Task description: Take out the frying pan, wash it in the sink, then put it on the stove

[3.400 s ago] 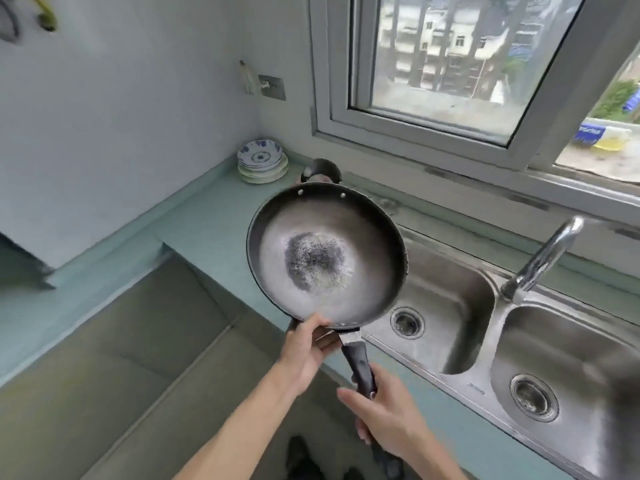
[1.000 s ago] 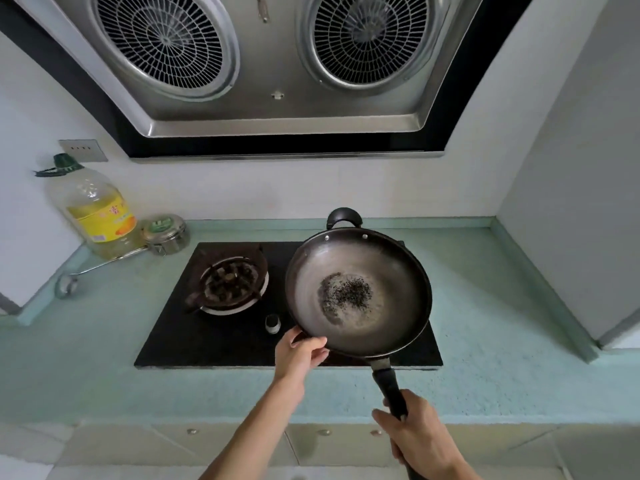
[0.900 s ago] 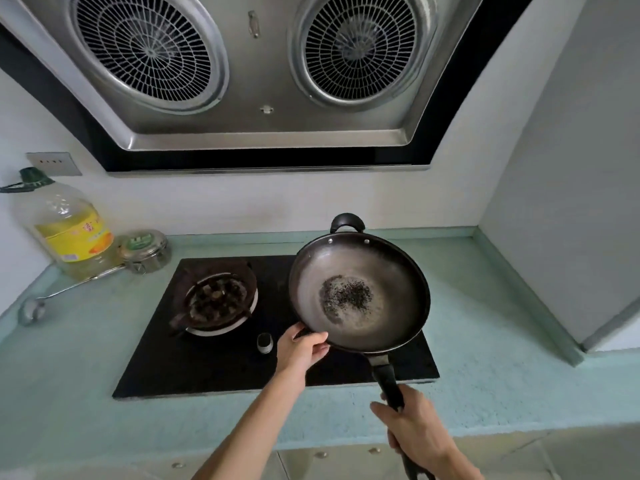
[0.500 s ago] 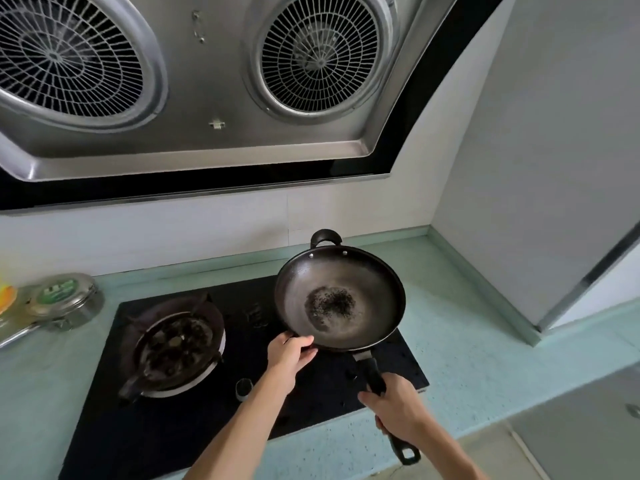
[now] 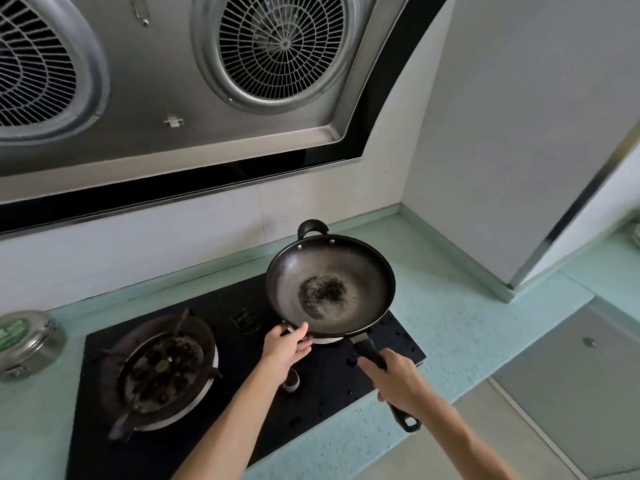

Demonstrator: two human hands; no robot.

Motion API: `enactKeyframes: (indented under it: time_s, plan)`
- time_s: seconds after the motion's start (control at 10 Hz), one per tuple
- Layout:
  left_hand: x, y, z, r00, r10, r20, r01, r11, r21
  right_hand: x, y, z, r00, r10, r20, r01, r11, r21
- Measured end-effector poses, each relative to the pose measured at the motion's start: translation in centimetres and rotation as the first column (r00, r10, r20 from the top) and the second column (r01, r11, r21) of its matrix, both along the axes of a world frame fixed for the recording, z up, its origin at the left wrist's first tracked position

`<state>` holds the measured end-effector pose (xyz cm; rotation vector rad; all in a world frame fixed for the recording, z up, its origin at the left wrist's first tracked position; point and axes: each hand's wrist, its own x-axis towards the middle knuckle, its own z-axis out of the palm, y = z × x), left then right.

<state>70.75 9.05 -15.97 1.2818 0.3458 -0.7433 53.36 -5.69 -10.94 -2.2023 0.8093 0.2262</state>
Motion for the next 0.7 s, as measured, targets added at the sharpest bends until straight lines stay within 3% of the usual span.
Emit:
enactKeyframes:
  time_s: [0.1, 0.3, 0.5, 0.7]
  plan:
    - [-1.0, 1.5, 0.2, 0.983, -0.145, 0.112, 0.126, 0.979, 0.163, -2.3, 1.1, 0.5, 0.996, -0.062, 0.066, 0.065, 0.997, -0.042]
    - [-4.1, 5.6, 0.9, 0.798, -0.562, 0.216, 0.369, 0.74, 0.562, -10.5, 4.0, 1.5, 0.977, -0.138, 0.162, 0.142, 0.99, -0.01]
    - [-10.9, 11.1, 3.8, 0.621, -0.75, 0.227, 0.461, 0.584, 0.668, -18.1, 11.3, 1.3, 0.97, -0.202, 0.135, 0.214, 0.973, -0.085]
    - [-15.7, 16.1, 5.6, 0.346, -0.921, 0.181, 0.543, 0.354, 0.762, -23.5, 18.5, 2.6, 0.954, -0.215, 0.21, 0.244, 0.963, -0.119]
